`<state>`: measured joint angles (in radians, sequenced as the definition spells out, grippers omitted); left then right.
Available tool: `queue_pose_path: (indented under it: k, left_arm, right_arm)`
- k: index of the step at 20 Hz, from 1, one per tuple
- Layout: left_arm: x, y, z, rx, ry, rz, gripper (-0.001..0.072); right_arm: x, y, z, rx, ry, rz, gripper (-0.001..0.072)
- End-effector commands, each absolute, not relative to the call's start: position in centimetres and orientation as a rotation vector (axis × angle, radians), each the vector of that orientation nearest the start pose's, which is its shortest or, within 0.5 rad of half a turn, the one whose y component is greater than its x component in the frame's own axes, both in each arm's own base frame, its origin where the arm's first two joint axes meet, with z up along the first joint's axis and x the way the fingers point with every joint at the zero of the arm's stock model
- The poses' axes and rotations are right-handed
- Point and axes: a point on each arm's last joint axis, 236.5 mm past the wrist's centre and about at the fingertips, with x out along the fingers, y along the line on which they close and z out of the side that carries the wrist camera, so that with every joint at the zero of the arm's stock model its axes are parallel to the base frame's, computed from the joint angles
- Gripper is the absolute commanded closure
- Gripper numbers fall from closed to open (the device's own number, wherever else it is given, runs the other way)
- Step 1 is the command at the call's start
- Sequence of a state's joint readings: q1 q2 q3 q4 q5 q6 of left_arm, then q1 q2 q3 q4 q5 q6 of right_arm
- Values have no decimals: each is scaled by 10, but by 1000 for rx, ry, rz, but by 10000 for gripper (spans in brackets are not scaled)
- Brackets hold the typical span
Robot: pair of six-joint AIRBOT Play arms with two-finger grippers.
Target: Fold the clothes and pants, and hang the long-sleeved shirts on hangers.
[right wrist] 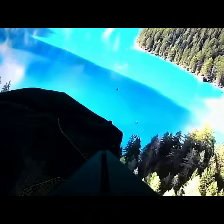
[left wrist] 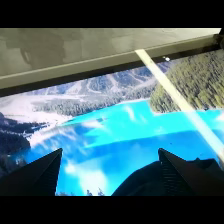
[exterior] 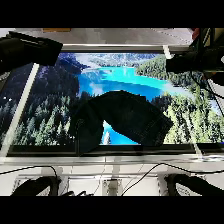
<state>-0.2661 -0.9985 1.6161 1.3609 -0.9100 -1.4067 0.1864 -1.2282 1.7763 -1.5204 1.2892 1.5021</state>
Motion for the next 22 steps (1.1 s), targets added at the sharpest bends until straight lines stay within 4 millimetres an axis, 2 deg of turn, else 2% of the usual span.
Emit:
queue_pose_path:
  k: [1,11,13,15,16,18,20,22]
  left_arm:
    - [386,-145,369,47,276,-432,4]
    - [386,-145,369,48,276,-432,5]
    - [386,-145,369,48,276,-432,5]
    - [386,-147,369,43,276,-438,5]
    - [385,-148,369,39,276,-441,5]
    - [386,-147,369,33,279,-439,5]
    - [384,-147,365,37,297,-442,5]
    - [383,-142,353,71,342,-423,5]
  right_arm:
    - [424,92,261,-103,735,245,669]
    - [425,92,262,-102,733,246,669]
    - [430,92,267,-103,703,240,668]
    - [430,72,260,-194,728,187,669]
    - [425,52,248,-261,791,145,669]
    - [406,1,204,-301,991,60,669]
    - [381,-50,151,-207,1157,-19,670]
    - [349,-76,100,-78,1283,-15,670]
